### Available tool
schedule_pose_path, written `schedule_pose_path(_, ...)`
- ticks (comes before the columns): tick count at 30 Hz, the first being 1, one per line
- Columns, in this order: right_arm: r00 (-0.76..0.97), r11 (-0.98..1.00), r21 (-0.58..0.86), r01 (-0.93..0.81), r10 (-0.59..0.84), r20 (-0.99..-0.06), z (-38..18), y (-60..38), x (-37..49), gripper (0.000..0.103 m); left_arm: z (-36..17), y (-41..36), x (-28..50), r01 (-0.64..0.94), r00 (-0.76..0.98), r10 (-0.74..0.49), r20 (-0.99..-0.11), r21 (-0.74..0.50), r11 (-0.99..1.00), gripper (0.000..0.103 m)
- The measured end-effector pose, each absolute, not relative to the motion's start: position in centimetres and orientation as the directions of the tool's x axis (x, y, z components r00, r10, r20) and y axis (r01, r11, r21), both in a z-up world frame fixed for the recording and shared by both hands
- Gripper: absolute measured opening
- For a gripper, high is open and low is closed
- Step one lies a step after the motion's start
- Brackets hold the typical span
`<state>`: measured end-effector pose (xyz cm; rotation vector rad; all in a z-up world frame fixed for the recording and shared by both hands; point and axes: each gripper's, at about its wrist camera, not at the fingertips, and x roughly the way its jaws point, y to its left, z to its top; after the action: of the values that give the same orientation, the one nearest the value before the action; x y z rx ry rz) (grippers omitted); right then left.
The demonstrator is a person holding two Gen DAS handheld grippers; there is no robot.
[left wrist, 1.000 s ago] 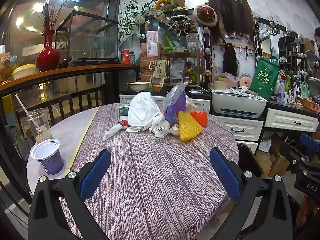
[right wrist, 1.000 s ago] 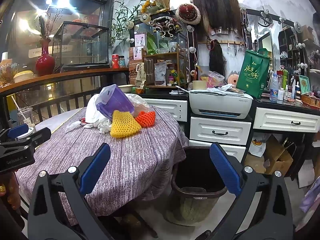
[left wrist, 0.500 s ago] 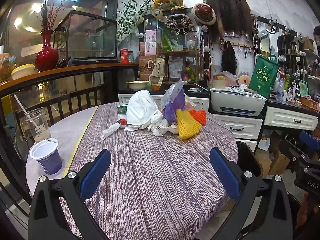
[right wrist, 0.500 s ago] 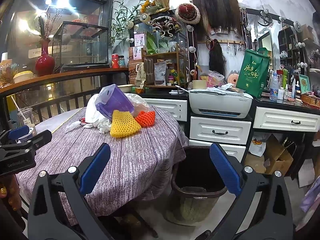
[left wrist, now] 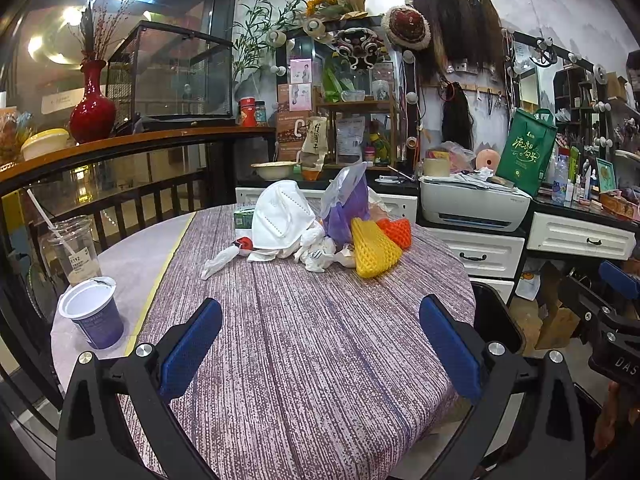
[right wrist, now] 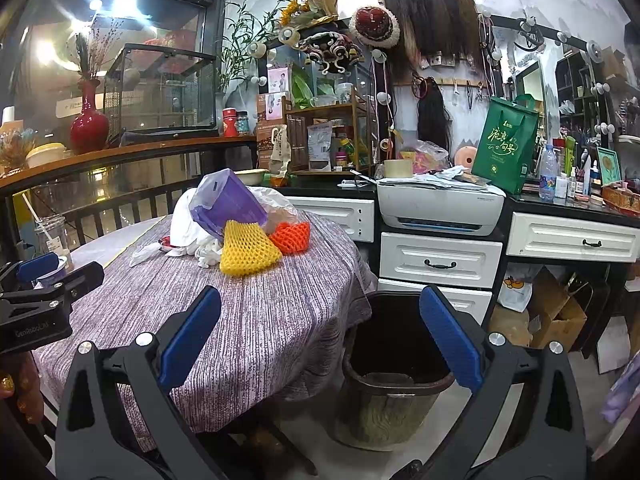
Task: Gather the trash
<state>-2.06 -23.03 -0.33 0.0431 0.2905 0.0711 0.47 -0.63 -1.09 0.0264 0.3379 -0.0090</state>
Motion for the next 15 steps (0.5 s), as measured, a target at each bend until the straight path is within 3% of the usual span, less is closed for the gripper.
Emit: schedule_pose_path(15, 0.956, 0.996, 0.057, -0.062, 0.076, -0.285, -0.37, -23.04, -2.02, 0.098, -1.11, -0.70, 0.49, 0.013, 0.943, -0.003, -0.333, 0.026, 1.000, 0.098)
